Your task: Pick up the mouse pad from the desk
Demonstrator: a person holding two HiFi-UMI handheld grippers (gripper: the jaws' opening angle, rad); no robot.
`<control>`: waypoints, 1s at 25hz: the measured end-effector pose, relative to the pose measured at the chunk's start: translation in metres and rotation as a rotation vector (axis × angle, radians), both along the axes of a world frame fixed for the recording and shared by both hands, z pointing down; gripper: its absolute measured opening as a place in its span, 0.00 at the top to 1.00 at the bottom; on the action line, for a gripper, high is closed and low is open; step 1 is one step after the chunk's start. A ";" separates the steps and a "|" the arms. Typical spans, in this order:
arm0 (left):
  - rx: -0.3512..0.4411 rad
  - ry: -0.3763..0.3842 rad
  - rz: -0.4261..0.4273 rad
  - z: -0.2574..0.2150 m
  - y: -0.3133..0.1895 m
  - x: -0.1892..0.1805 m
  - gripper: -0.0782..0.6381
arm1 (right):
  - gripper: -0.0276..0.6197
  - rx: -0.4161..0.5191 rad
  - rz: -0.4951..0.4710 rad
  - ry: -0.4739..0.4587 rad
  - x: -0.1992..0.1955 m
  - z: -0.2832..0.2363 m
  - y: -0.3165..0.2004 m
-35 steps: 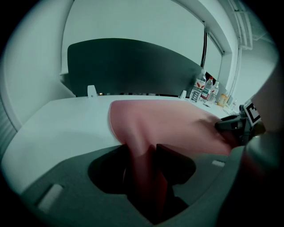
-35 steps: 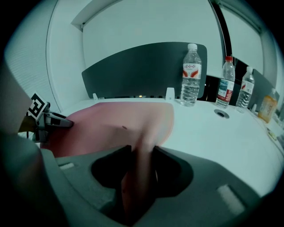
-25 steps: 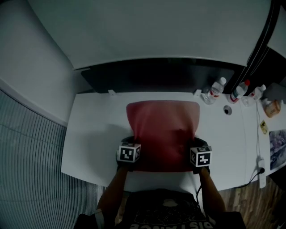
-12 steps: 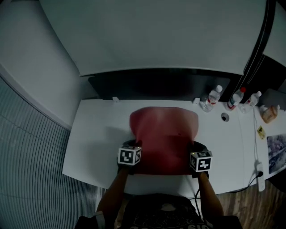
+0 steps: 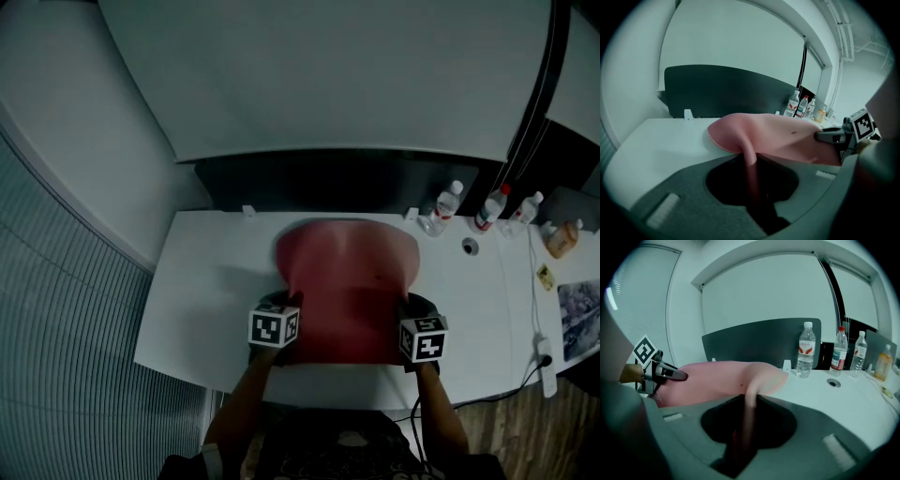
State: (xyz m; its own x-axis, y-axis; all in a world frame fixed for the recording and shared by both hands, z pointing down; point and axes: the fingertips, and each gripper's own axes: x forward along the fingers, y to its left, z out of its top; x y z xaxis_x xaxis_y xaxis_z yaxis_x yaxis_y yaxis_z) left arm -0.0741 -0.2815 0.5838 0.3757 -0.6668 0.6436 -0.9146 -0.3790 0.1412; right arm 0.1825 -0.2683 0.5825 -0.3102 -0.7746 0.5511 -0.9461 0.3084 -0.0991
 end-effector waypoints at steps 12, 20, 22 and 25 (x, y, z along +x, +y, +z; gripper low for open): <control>0.165 0.046 0.017 -0.075 0.000 0.005 0.81 | 0.84 0.169 -0.002 -0.012 -0.010 -0.072 -0.001; 0.300 0.070 0.033 -0.134 -0.008 0.012 0.81 | 0.84 0.294 0.022 -0.001 -0.005 -0.131 -0.008; 0.331 0.072 0.036 -0.148 -0.010 0.013 0.81 | 0.84 0.325 0.027 0.001 -0.003 -0.144 -0.010; 0.373 0.083 0.035 -0.167 -0.014 0.015 0.81 | 0.84 0.369 0.036 0.005 -0.001 -0.161 -0.014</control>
State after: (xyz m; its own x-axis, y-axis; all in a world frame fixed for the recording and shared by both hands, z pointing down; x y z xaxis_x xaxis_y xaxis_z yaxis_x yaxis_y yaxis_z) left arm -0.0589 -0.2951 0.4164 0.4432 -0.8352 0.3257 -0.8913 -0.4494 0.0603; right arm 0.1817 -0.2825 0.4217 -0.2769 -0.9319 0.2344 -0.9572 0.2888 0.0176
